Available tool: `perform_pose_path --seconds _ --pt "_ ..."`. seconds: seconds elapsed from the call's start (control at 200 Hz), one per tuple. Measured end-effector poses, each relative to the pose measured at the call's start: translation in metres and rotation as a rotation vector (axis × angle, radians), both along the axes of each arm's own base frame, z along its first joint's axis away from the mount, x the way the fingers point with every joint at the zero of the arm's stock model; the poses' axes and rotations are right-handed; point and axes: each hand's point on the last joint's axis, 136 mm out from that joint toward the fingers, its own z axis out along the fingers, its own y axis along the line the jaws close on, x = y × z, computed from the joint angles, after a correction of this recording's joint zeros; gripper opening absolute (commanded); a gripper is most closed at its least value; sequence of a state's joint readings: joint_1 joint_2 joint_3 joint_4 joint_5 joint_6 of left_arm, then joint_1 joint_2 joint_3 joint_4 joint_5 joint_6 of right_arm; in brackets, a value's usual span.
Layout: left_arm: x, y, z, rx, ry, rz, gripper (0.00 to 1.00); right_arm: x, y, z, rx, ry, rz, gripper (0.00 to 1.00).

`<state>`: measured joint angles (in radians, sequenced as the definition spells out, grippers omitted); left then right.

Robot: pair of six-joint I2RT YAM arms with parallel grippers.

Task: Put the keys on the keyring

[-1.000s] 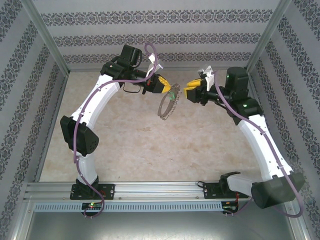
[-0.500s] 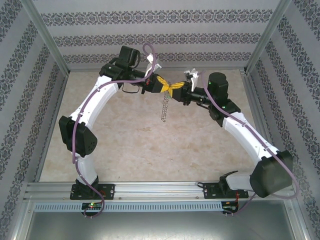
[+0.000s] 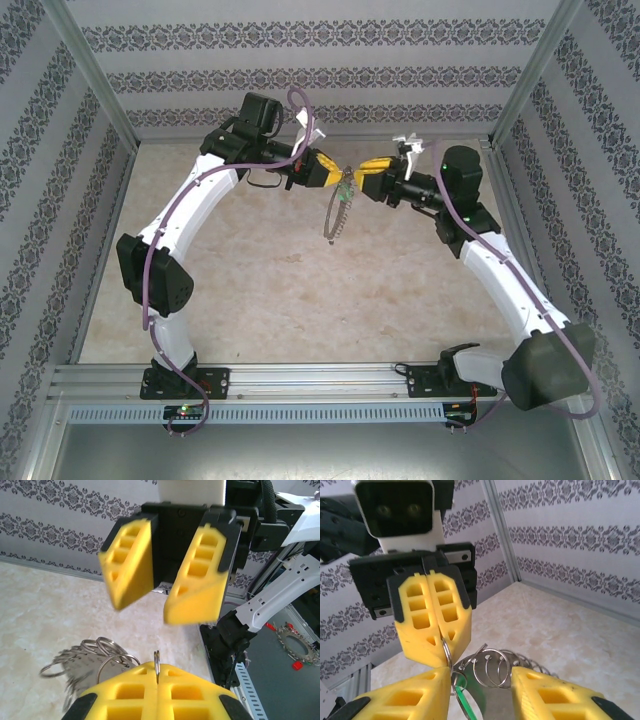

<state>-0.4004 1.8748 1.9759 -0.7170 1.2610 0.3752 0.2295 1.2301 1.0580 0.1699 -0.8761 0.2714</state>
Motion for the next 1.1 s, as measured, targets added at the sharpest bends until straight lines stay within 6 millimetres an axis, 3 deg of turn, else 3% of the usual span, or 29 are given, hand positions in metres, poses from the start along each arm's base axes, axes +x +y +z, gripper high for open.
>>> perform_pose_path --seconds 0.32,0.789,1.049,1.099 --pt "-0.003 0.000 0.002 -0.011 0.003 -0.014 0.00 -0.011 0.010 0.018 0.061 0.022 0.104 0.35" --pt "-0.005 0.000 0.004 -0.021 0.006 -0.026 0.00 -0.011 0.029 0.009 0.066 0.082 0.209 0.32" --pt "-0.006 0.000 0.005 -0.025 0.004 -0.032 0.00 -0.011 0.030 0.006 0.064 0.091 0.220 0.23" --pt "-0.006 0.000 0.005 -0.025 0.004 -0.032 0.00 -0.010 0.031 0.004 0.064 0.094 0.221 0.18"
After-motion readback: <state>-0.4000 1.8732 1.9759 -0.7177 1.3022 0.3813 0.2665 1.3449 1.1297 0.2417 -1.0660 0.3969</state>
